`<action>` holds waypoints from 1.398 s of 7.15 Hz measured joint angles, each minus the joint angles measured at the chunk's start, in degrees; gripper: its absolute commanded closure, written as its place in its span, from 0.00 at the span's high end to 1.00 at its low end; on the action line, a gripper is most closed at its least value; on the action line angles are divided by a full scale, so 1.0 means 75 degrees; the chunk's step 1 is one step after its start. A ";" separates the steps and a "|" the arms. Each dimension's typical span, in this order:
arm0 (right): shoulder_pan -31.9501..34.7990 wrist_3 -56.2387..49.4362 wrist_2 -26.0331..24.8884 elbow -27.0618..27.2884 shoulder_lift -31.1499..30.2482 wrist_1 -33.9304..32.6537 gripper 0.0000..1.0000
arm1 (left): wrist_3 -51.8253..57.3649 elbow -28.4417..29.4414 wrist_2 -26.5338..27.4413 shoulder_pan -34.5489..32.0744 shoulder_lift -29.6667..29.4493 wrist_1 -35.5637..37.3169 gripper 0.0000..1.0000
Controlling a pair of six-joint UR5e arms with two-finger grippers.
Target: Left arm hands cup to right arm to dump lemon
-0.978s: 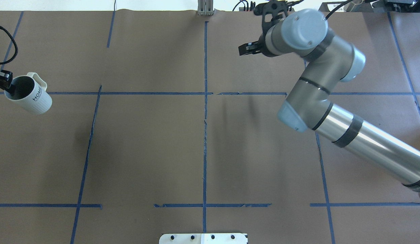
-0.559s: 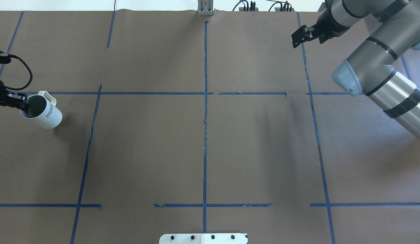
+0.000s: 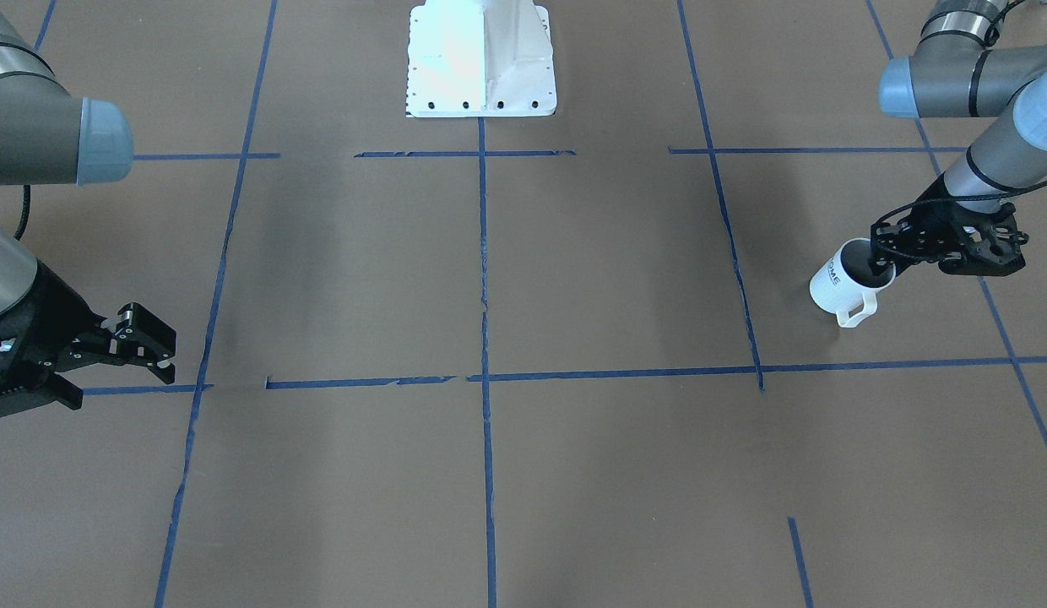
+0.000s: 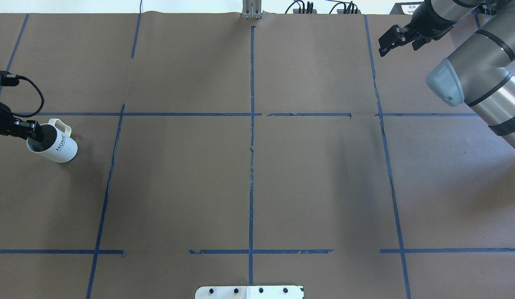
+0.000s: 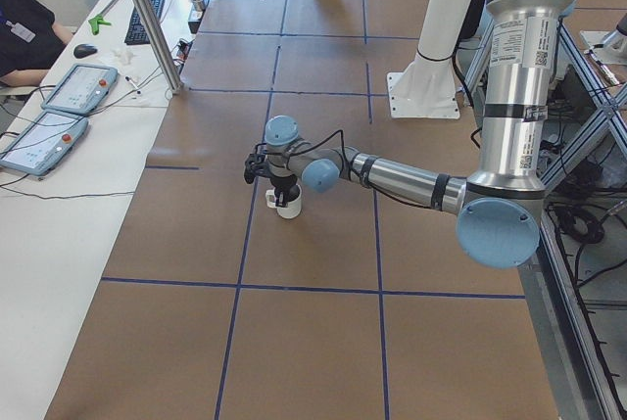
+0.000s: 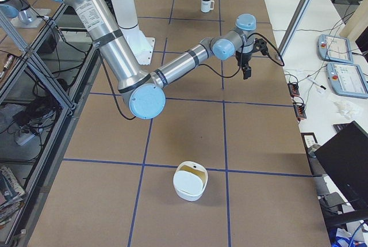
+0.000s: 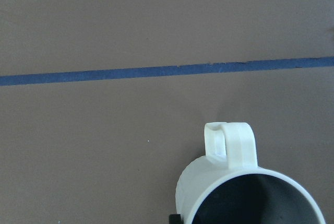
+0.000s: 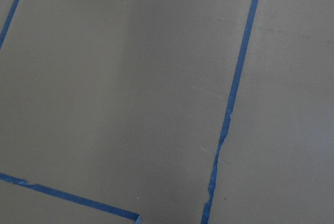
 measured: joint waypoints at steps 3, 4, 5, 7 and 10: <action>0.0934 -0.1728 0.0515 0.0217 -0.0492 -0.0725 1.00 | 0.1783 -0.0494 -0.0211 -0.0673 -0.0202 0.1807 1.00; 0.1365 -0.2294 0.0736 0.0486 -0.0965 -0.1044 1.00 | 0.3084 -0.0593 -0.0245 -0.1320 -0.0413 0.2766 1.00; 0.1764 -0.2892 0.0851 0.0730 -0.1547 -0.1200 1.00 | 0.4183 -0.0596 -0.0259 -0.1959 -0.0501 0.3421 1.00; 0.2659 -0.4586 0.0929 0.0885 -0.2648 -0.1571 1.00 | 0.5481 -0.0514 -0.0356 -0.3331 0.0003 0.3856 1.00; 0.3456 -0.5445 0.1242 0.0900 -0.4081 -0.1833 1.00 | 0.5759 -0.0724 -0.0619 -0.4479 0.1122 0.3819 1.00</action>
